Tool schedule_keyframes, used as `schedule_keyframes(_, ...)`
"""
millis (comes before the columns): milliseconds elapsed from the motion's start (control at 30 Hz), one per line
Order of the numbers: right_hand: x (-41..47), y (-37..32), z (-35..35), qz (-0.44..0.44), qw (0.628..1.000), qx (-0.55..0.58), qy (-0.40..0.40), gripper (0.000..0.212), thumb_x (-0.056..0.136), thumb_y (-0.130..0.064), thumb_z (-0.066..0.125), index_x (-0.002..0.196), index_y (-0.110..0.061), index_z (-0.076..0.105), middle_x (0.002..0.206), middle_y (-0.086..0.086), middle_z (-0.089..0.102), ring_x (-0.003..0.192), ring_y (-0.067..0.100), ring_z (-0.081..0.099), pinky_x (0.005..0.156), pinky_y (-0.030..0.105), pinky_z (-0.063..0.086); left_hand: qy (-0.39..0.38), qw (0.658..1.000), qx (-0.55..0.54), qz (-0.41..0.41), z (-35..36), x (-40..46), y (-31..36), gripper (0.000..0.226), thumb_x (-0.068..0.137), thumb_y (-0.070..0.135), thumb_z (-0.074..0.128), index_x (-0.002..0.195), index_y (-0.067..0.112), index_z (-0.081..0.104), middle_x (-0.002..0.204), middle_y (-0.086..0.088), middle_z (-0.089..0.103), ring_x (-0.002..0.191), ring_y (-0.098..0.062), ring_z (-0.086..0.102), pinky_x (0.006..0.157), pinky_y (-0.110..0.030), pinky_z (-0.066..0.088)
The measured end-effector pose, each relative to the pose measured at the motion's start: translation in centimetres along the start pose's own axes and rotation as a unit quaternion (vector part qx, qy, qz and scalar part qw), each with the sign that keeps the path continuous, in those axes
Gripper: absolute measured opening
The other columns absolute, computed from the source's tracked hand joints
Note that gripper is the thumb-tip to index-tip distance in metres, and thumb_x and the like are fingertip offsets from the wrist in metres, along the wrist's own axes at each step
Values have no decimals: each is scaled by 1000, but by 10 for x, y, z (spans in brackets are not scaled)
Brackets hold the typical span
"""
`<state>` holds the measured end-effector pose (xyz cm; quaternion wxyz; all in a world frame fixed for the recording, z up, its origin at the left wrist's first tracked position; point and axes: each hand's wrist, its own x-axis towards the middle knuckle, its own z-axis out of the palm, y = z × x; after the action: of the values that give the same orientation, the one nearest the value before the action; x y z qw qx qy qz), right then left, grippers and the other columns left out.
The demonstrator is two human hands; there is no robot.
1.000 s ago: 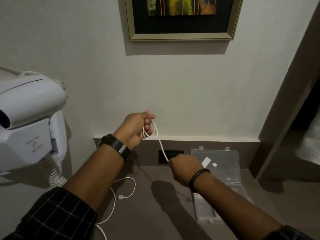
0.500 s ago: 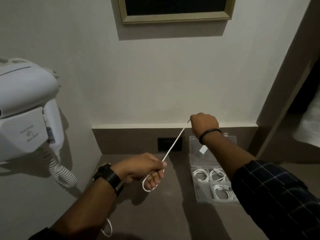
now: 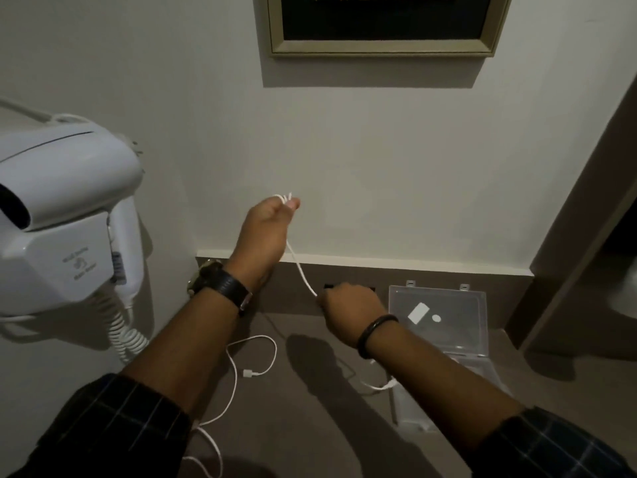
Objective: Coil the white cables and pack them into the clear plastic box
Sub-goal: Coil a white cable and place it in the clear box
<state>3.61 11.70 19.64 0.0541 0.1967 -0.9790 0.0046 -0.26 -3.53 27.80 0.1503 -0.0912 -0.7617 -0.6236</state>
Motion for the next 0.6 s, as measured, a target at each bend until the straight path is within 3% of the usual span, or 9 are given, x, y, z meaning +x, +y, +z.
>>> schedule_keyframes(67,-4,4,-25,-52,997,26,58,15,88,-16,49,87,-15,64,83,13,69,76,35,63,59,34,42,-57,977,188,80,-3,-6,-10,25,99,29,45,86,13,60,95,-6,63,90,-17,57,85,-34,43)
schedule_keyframes(167,-3,25,-67,-87,982,114,125,18,90,-29,53,86,-16,66,83,10,72,76,31,63,62,35,47,-162,958,232,39,-4,-27,-26,44,100,39,38,93,9,70,95,-6,73,94,-21,64,93,-38,47)
schedule_keyframes(233,2,42,-84,-75,968,181,157,20,88,-34,60,89,-16,70,86,5,74,78,21,65,68,33,51,-222,963,151,-26,1,-43,-25,57,99,50,32,81,13,71,69,0,69,76,-19,65,85,-40,48)
schedule_keyframes(300,8,56,-85,-48,943,282,168,19,85,-33,65,87,-15,73,85,2,74,75,14,64,69,27,49,-228,971,-11,-70,9,-53,-19,52,99,44,37,70,13,66,52,1,51,56,-18,56,72,-35,50)
schedule_keyframes(367,11,57,-72,-20,910,376,175,18,88,-26,62,88,-12,74,84,5,74,73,10,61,68,21,46,-203,961,-168,-87,16,-52,-9,43,99,32,42,66,16,64,46,5,42,47,-14,46,65,-30,53)
schedule_keyframes(433,9,44,-47,8,895,414,165,22,92,-18,56,82,-7,72,74,7,70,68,12,57,66,27,44,-176,943,-269,-89,20,-45,1,41,99,27,43,67,15,66,47,6,45,46,-12,46,63,-30,55)
schedule_keyframes(533,0,11,-13,10,910,401,107,32,96,-21,49,65,-14,54,56,-7,50,55,13,45,59,31,37,-102,944,-302,-91,21,-27,11,35,98,24,47,77,9,71,57,1,64,55,-14,61,73,-35,55)
schedule_keyframes(600,-5,-7,-10,-25,932,353,77,29,97,-24,45,69,-18,51,59,-6,50,58,15,47,60,32,39,-64,973,-213,-64,20,-21,11,28,97,21,51,84,9,71,70,-2,73,66,-16,68,80,-34,55)
